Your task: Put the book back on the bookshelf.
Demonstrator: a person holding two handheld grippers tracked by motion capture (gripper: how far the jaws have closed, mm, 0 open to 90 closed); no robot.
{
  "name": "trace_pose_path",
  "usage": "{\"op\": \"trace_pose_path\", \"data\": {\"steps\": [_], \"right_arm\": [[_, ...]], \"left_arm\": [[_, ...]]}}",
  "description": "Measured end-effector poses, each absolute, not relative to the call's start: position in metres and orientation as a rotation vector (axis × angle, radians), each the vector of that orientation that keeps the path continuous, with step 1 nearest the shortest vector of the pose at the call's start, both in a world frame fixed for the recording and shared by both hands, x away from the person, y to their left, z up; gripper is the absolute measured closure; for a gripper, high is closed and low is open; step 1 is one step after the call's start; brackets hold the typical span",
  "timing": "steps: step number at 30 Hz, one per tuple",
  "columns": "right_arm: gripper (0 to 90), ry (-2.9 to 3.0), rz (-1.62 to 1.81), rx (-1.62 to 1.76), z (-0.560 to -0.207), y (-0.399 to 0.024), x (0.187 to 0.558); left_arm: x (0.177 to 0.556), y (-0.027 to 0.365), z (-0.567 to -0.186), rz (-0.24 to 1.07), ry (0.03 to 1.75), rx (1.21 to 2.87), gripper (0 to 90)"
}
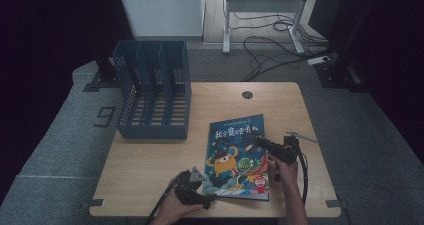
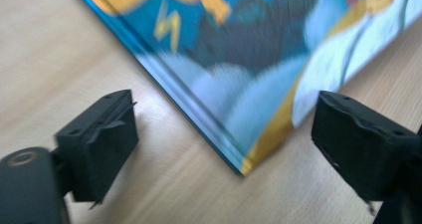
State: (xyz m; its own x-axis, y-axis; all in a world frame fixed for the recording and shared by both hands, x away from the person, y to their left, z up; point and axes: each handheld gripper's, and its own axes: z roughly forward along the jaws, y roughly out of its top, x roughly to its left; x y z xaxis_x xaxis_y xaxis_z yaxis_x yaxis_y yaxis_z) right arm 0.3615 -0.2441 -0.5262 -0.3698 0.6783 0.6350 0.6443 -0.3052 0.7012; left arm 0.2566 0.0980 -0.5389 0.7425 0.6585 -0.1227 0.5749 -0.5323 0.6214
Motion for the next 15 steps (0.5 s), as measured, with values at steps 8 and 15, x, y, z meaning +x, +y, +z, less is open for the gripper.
{"op": "trace_pose_path", "data": {"steps": [8, 15], "right_arm": [[72.8, 1.82, 1.812, 1.754, -0.5279, -0.2482, 0.3612], [70.9, 1.905, 1.791, 1.714, -0.5221, -0.2473, 0.3669]], "left_arm": [[0.2575, 0.0967, -0.5405, 0.172, 0.915, 2.271, 9.0], [0.2595, 0.0981, -0.5401, 0.152, 0.911, 2.267, 8.7]]}}
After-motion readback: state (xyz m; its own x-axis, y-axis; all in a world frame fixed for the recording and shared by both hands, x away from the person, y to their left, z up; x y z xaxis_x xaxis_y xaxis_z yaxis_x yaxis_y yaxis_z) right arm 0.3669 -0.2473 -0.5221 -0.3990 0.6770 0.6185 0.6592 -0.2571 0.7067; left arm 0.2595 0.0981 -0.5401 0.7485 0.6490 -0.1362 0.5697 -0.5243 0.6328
